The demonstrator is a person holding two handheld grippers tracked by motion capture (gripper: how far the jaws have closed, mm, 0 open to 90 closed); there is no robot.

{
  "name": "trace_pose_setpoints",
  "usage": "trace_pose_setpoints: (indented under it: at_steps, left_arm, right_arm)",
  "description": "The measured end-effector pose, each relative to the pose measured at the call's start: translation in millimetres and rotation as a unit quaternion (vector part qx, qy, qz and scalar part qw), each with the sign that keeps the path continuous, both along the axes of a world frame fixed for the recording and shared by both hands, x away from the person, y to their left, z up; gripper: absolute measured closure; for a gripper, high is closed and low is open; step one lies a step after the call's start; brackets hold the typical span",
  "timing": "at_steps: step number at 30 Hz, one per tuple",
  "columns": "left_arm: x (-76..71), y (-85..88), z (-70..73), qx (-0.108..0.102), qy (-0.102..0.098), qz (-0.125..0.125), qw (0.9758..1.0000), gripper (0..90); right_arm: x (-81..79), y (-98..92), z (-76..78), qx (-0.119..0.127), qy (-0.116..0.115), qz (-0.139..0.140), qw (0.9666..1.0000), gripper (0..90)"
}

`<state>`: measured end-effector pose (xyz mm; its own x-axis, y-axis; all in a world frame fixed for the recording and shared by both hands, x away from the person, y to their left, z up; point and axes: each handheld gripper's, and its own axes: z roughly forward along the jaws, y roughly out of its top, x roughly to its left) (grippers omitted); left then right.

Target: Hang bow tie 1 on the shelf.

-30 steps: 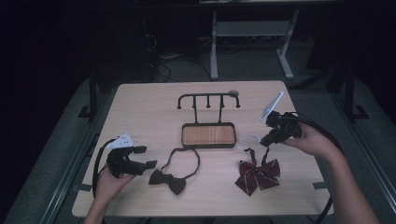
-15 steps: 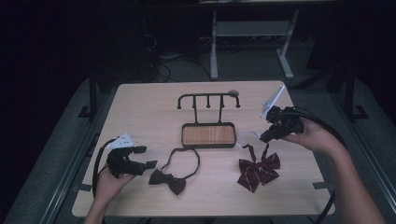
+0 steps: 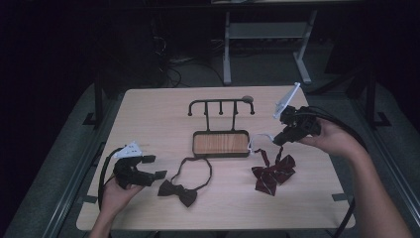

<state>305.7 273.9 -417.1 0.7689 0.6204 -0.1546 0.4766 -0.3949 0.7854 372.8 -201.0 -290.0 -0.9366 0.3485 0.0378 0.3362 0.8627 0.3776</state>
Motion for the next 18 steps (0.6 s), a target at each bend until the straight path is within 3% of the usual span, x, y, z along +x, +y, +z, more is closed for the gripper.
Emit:
trace_pose_setpoints:
  at_steps: [18]
  left_arm:
    - [-0.1,0.0,-0.1,-0.001,-0.001,0.000,1.0000,20.2]
  right_arm:
    - [9.4,9.8,20.7,0.005,-0.016,0.001,0.9999,87.2]
